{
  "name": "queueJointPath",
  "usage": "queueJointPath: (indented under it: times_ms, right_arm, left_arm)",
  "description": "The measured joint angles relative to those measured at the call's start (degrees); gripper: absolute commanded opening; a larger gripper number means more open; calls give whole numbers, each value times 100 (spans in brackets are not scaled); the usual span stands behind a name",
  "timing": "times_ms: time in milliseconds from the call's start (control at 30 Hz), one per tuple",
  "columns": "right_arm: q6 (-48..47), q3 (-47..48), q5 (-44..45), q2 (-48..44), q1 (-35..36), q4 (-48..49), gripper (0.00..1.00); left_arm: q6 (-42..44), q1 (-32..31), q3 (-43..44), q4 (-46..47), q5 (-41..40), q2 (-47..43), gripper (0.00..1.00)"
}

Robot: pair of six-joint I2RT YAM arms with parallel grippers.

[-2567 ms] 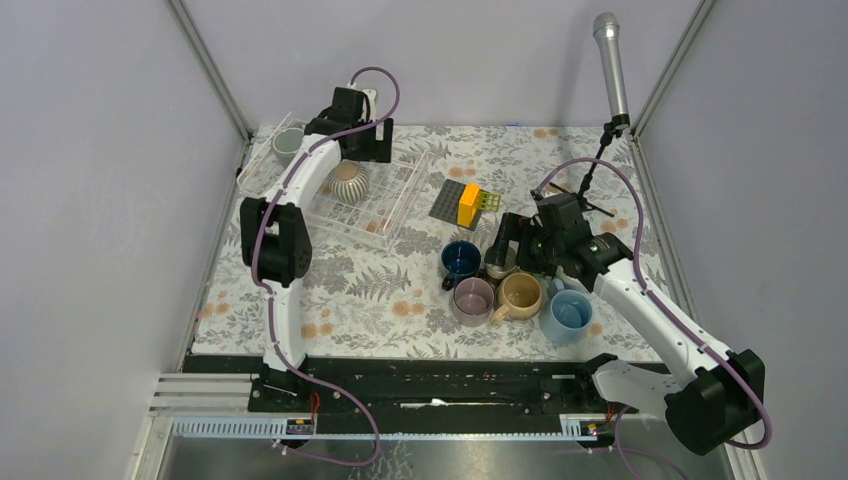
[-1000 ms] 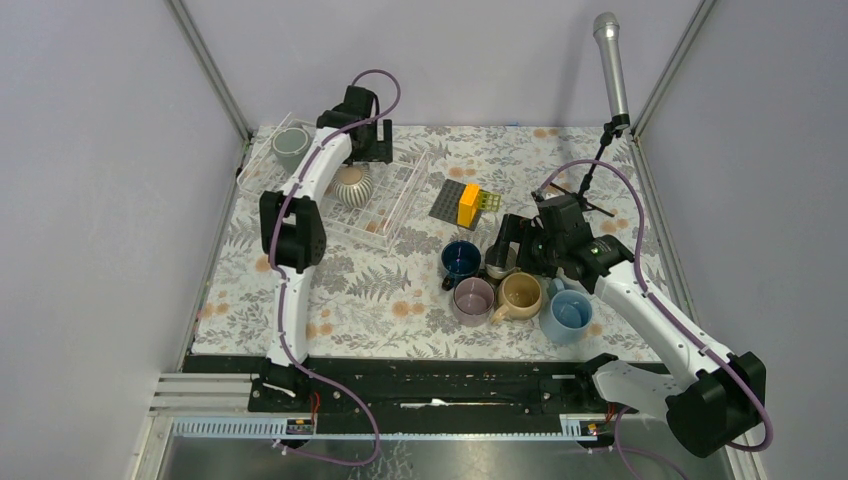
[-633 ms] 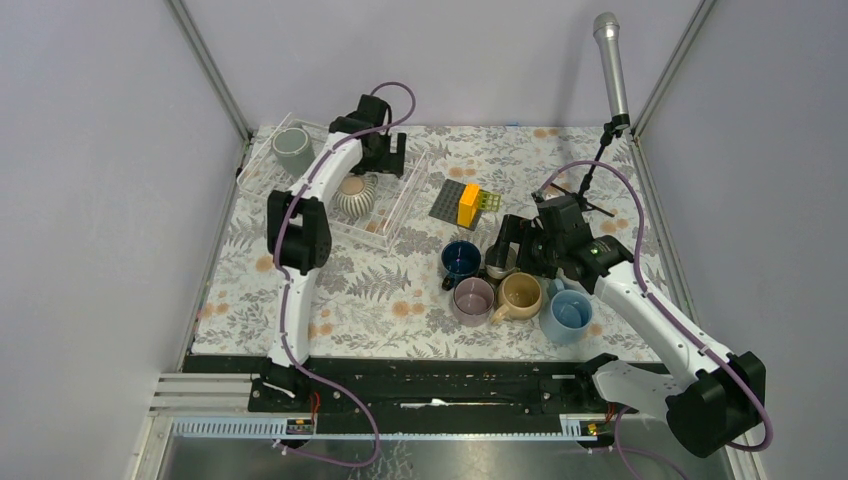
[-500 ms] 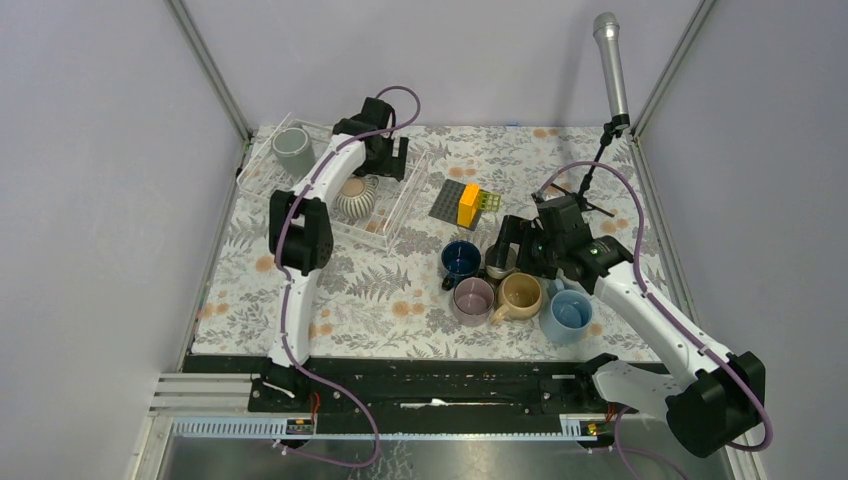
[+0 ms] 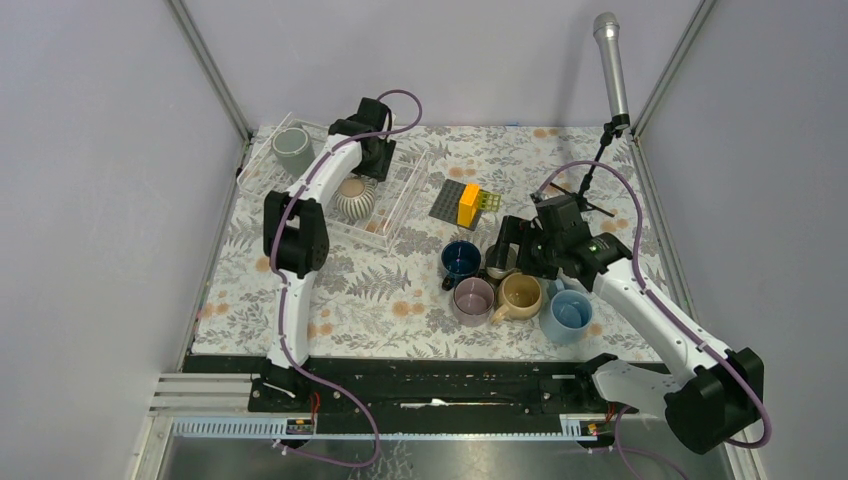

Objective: Unload the cups from the dish rack
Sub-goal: Unload the cup from the dish rack.

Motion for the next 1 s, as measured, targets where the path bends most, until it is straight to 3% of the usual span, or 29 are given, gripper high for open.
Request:
queueJointPath:
  times_ms: [1000]
  right_arm:
    - [7, 118, 0, 170, 0, -177, 100]
  left_arm:
    - [568, 0, -17, -87, 15, 7, 51]
